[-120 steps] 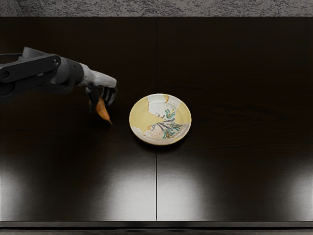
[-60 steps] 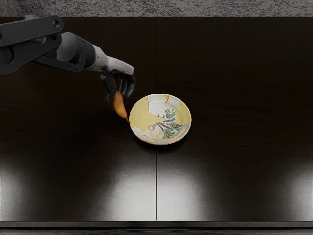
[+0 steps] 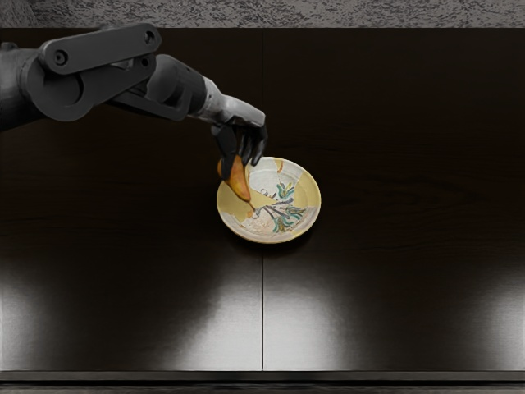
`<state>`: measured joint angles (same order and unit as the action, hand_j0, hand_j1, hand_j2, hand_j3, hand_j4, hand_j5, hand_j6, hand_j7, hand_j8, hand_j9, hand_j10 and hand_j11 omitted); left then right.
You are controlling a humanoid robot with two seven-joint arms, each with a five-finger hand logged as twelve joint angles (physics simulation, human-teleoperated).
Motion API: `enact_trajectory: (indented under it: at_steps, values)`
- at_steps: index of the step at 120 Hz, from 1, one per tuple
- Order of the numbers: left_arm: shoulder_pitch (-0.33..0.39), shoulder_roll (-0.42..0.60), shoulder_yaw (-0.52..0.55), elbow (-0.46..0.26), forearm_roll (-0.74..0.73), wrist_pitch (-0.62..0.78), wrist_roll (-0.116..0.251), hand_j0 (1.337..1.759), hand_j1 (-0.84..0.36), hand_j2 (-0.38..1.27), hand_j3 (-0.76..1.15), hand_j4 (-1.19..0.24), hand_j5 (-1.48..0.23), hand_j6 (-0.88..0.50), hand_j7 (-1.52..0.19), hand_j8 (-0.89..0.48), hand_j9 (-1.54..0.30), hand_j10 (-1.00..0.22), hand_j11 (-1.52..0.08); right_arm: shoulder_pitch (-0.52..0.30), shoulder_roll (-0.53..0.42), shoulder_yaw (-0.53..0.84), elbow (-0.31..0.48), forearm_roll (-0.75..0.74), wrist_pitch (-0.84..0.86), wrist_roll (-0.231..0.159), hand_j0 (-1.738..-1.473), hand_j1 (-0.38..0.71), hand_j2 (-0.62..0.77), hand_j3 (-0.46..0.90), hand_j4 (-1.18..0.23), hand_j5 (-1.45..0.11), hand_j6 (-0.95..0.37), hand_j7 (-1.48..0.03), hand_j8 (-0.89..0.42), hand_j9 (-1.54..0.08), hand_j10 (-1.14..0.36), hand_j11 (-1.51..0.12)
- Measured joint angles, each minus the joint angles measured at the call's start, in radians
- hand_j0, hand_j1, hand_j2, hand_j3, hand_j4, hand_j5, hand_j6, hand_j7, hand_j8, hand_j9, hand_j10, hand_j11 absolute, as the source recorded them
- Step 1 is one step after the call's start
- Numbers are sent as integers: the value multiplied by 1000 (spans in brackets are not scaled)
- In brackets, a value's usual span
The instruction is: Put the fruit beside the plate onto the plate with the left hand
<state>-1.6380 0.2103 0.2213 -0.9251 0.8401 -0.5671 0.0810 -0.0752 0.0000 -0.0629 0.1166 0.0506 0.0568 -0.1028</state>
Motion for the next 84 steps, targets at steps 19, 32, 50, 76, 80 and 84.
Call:
enact_trajectory:
  at_steps: [19, 32, 50, 76, 80, 84]
  values:
    - [5, -43, 2, 27, 0, 4, 1, 1657, -445, 714, 0, -768, -1017, -745, -1019, -530, -1019, -770, -1022, 0, 0, 0, 0, 0, 0, 0, -1658, -320, -5, 0, -24, -31, -24, -31, -24, -31, -24, -31]
    - [7, -70, 10, 35, 0, 4, 2, 1657, -438, 667, 0, -766, -1020, -752, -1021, -521, -1018, -774, -1020, 0, 0, 0, 0, 0, 0, 0, -1658, -320, -5, 0, -24, -31, -24, -31, -24, -31, -24, -31]
    - [12, -109, 13, 45, 1, 5, 22, 1657, -432, 646, 0, -764, -1018, -757, -1019, -522, -1015, -776, -1018, 0, 0, 0, 0, 0, 0, 0, -1658, -320, -5, 0, -24, -31, -24, -31, -24, -31, -24, -31]
    - [13, -129, 12, 49, -1, 28, 35, 1657, -289, 413, 0, -594, -783, -591, -783, -470, -782, -598, -783, 0, 0, 0, 0, 0, 0, 0, -1658, -320, -5, 0, -24, -31, -24, -31, -24, -31, -24, -31]
    - [13, -129, 12, 49, -1, 36, 36, 1658, -232, 358, 0, -537, -707, -535, -708, -432, -706, -540, -707, 0, 0, 0, 0, 0, 0, 0, -1658, -320, -5, 0, -24, -31, -24, -31, -24, -31, -24, -31]
    - [13, -129, 12, 49, -1, 44, 37, 1658, -173, 309, 0, -480, -632, -478, -632, -391, -631, -483, -632, 0, 0, 0, 0, 0, 0, 0, -1658, -320, -5, 0, -24, -31, -24, -31, -24, -31, -24, -31]
